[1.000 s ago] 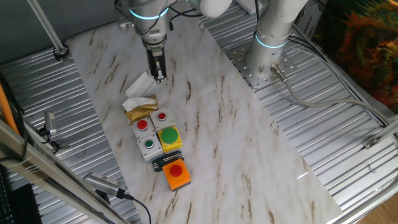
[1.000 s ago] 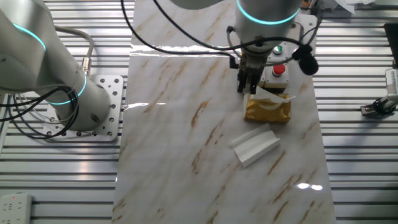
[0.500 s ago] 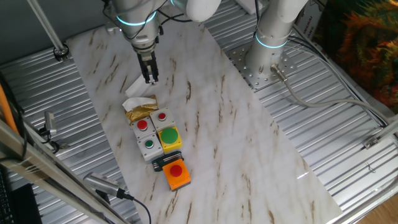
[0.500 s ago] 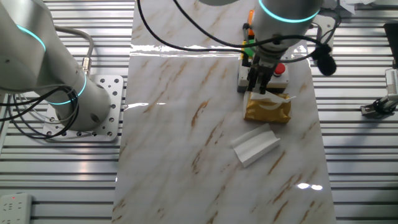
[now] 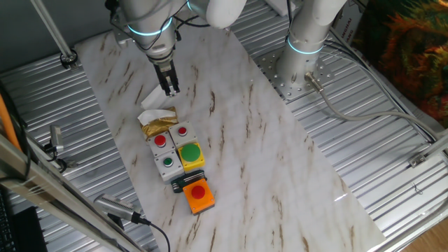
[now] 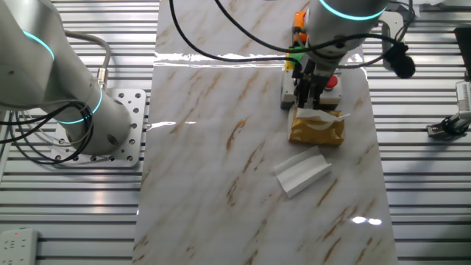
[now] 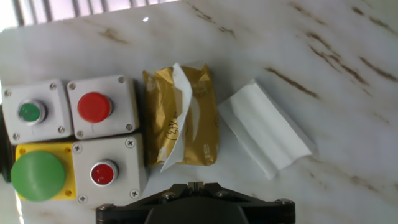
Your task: Pull out a napkin
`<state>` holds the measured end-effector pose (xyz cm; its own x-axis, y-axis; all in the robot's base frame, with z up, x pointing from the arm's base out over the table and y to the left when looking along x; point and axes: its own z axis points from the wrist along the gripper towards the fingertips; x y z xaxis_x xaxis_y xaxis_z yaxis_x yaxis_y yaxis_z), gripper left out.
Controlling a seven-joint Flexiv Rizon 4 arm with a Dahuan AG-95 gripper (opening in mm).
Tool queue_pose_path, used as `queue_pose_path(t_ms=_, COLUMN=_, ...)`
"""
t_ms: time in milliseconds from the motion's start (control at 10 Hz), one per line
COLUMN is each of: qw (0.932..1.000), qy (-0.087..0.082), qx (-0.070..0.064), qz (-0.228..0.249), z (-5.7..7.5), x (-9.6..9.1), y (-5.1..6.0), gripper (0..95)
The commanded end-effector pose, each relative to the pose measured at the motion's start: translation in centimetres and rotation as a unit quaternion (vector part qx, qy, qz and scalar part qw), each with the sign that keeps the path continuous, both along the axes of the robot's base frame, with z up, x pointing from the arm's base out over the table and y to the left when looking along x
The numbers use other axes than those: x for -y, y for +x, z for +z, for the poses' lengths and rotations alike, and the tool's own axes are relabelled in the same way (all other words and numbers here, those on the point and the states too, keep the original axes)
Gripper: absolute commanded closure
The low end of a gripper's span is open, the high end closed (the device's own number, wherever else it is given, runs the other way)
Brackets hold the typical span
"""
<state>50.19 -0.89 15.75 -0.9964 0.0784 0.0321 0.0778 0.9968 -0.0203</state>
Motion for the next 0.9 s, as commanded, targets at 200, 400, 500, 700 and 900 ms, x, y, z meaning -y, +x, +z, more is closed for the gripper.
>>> queue_pose_path(t_ms=200, qw=0.9989, qy=0.020, qx=0.024, qz=0.033, z=0.02, x=0.05, y=-0.19, gripper=95.0)
queue_pose_path(t_ms=400, qw=0.9989, qy=0.022, qx=0.025, qz=0.033, z=0.02, x=0.05, y=-0.19, gripper=95.0)
queue_pose_path(t_ms=500, qw=0.9989, qy=0.023, qx=0.027, qz=0.030, z=0.02, x=0.05, y=-0.19, gripper=95.0)
queue_pose_path(t_ms=700, qw=0.9990, qy=0.023, qx=0.026, qz=0.029, z=0.01, x=0.05, y=-0.19, gripper=95.0)
queue_pose_path(t_ms=900, qw=0.9990, qy=0.022, qx=0.026, qz=0.029, z=0.01, x=0.05, y=-0.19, gripper=95.0)
